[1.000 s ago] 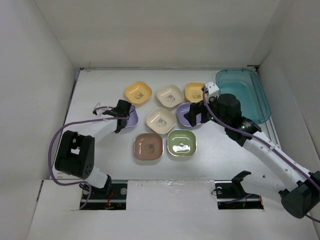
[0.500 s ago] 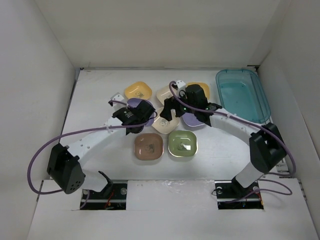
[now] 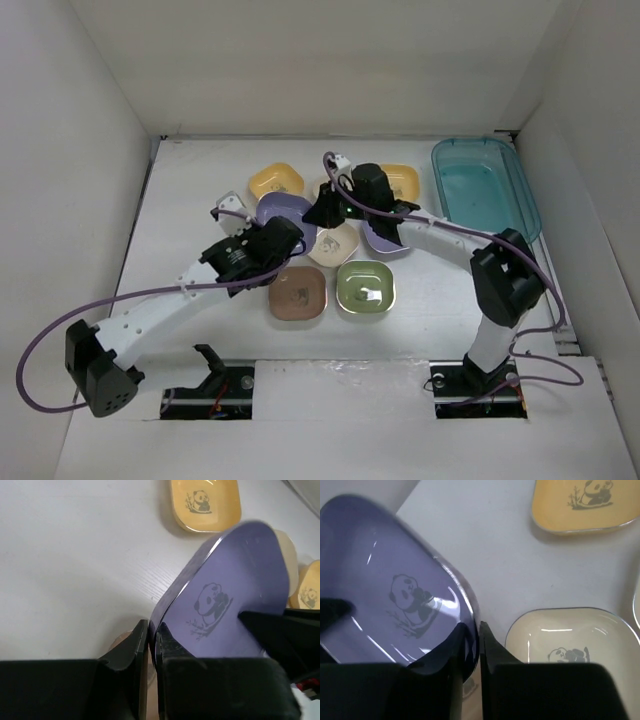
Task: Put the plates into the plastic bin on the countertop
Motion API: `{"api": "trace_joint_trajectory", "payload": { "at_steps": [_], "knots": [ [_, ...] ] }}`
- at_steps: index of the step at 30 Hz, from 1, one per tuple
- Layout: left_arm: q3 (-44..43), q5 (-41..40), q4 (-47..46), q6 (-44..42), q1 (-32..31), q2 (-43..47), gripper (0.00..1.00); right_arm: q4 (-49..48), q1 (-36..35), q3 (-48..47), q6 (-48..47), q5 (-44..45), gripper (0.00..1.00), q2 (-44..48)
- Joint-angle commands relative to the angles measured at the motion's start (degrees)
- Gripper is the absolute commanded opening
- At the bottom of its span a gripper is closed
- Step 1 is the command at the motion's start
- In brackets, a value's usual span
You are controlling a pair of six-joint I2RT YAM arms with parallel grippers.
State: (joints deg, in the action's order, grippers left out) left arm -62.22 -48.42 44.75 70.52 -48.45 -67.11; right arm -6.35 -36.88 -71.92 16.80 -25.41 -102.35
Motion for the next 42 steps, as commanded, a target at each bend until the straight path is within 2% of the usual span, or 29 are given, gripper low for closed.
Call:
{"api": "trace_joint_trajectory", "payload": {
  "at_steps": [1, 2, 4, 5, 6, 7, 9, 14, 15, 16, 17, 20, 24, 33, 34, 37, 38, 41, 42],
  "knots": [
    [2.88, -4.49, -11.60, -0.63, -0.25, 4.53, 0.00, -2.53, -0.56, -0.60, 0.69, -0.52, 0.09, 1.61],
    [3.59, -4.49, -13.27, -3.26, -0.25, 5.06, 0.00, -2.53, -0.56, -0.59, 0.69, 0.09, 0.00, 2.32],
    [3.59, -3.87, -15.91, -5.12, -0.25, 5.06, 0.17, -2.53, 0.58, 1.16, 1.30, 0.62, 0.00, 3.81],
    [2.72, -3.87, -15.92, -5.74, -0.25, 3.67, 0.65, -2.53, 1.37, 1.78, 2.00, 0.62, 0.00, 5.91],
    [0.80, -3.87, -15.31, -5.75, -0.25, 2.78, 0.93, -2.53, 3.64, 2.57, 2.62, 2.28, 0.00, 7.15],
    [-0.35, -3.17, -13.57, -5.75, -0.25, 1.82, 1.00, -2.53, 5.14, 4.23, 3.24, 2.99, 0.00, 8.38],
    [-3.07, -1.95, -12.15, -6.36, -0.25, -1.25, 1.00, -0.69, 8.91, 5.73, 5.26, 4.66, 0.00, 12.42],
    [-4.32, 0.70, -6.80, -5.84, -0.25, -6.27, 1.00, 4.76, 25.43, 9.51, 11.67, 16.08, 0.00, 18.75],
    [-2.40, 2.53, -6.78, -5.83, -0.25, -6.28, 1.00, 4.77, 30.33, 10.04, 14.12, 16.96, 0.00, 19.28],
    [-1.08, 3.68, -6.78, -5.83, -0.25, -6.28, 1.00, 4.77, 30.38, 10.05, 14.92, 16.97, 0.00, 19.29],
    [0.50, 4.82, -8.87, -7.05, -0.77, -5.67, 1.00, 4.77, 34.90, 9.26, 15.54, 17.58, 0.00, 18.42],
    [7.34, 8.33, -10.47, -9.00, -0.77, -1.72, 1.00, 7.30, 42.12, 5.75, 16.16, 21.00, 0.00, 13.85],
    [14.39, 9.66, -12.41, -9.00, -0.77, 4.08, 1.00, 8.11, 49.34, 1.44, 17.03, 18.74, 0.00, 7.08],
    [20.38, 14.58, -17.76, -14.27, -0.77, 8.22, 1.00, 8.11, 54.29, -5.33, 19.50, 21.54, 0.01, -3.29],
    [21.69, 14.59, -18.38, -14.79, -0.77, 8.23, 1.00, 8.11, 54.98, -5.34, 19.50, 21.54, 0.03, -3.82],
    [22.31, 15.99, -21.19, -16.20, -0.77, 6.39, 1.00, 9.86, 55.52, -7.79, 19.50, 22.07, 0.32, -5.84],
    [22.84, 15.99, -21.89, -16.20, -0.77, 5.60, 1.00, 10.56, 55.52, -8.93, 18.81, 22.07, 0.45, -6.63],
    [22.84, 15.99, -23.21, -16.21, -0.77, 2.43, 1.00, 11.36, 55.52, -9.55, 18.18, 22.07, 0.60, -6.64],
    [22.84, 15.99, -23.91, -16.21, -0.77, 1.82, 1.00, 11.36, 54.99, -10.08, 17.66, 22.07, 0.69, -6.64]
  ]
}}
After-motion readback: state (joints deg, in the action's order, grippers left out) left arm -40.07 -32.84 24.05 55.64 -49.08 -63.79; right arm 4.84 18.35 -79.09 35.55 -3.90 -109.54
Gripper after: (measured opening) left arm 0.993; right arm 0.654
